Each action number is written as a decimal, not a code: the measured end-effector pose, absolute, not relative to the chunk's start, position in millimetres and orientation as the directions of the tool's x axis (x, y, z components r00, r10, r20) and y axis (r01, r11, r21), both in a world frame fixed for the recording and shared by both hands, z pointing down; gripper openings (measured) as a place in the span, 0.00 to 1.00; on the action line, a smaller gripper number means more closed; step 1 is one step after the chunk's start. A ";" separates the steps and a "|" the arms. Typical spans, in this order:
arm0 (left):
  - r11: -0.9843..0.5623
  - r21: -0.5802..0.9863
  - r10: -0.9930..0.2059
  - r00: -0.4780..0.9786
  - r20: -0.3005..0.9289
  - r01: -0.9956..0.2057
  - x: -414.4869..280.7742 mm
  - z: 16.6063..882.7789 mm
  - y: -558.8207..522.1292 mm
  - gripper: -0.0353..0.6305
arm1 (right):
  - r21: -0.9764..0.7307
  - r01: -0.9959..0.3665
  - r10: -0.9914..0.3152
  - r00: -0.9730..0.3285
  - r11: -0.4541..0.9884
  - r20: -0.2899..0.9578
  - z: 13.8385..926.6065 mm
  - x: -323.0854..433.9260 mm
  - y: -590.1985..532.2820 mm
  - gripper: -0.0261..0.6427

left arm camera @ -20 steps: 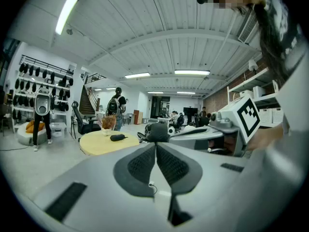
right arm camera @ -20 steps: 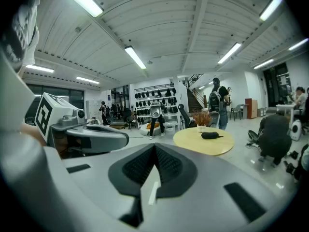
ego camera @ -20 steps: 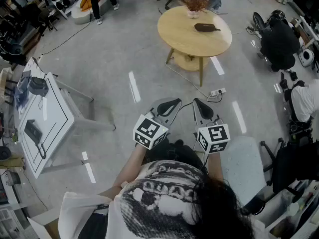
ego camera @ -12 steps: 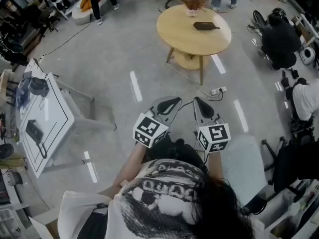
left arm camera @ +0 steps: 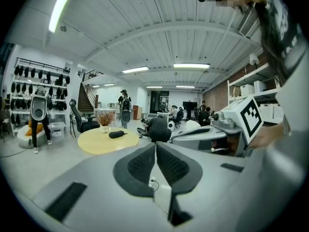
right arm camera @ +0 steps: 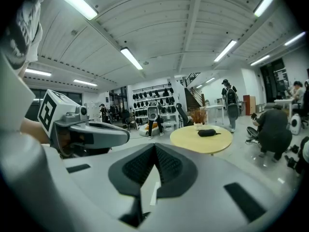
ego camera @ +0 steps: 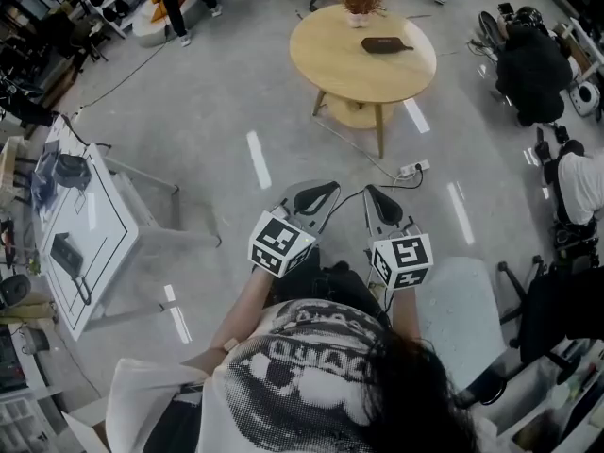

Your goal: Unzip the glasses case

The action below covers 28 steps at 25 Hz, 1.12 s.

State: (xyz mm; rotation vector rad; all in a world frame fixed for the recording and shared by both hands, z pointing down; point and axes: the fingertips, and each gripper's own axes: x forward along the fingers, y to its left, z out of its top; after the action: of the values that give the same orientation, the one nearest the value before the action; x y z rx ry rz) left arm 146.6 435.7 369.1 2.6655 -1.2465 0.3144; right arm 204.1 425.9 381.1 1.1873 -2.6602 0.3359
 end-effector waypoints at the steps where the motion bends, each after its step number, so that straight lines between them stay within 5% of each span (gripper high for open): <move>1: -0.633 0.072 -0.732 0.626 0.268 -0.771 146.0 369.0 431.1 0.08 | -0.122 -0.752 -0.704 -0.653 0.648 0.282 381.6 204.2 421.5 0.04; 28: -0.755 0.067 -0.618 0.742 0.260 -0.652 -26.7 374.1 172.2 0.08 | -0.134 -0.847 -0.774 -0.525 0.514 0.353 394.7 36.1 174.3 0.04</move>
State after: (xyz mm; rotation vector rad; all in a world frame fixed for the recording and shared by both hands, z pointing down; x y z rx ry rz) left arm -26.7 172.2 374.1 2.7870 -1.0233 0.3345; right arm 36.1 174.3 394.7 1.3717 -2.5085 0.4262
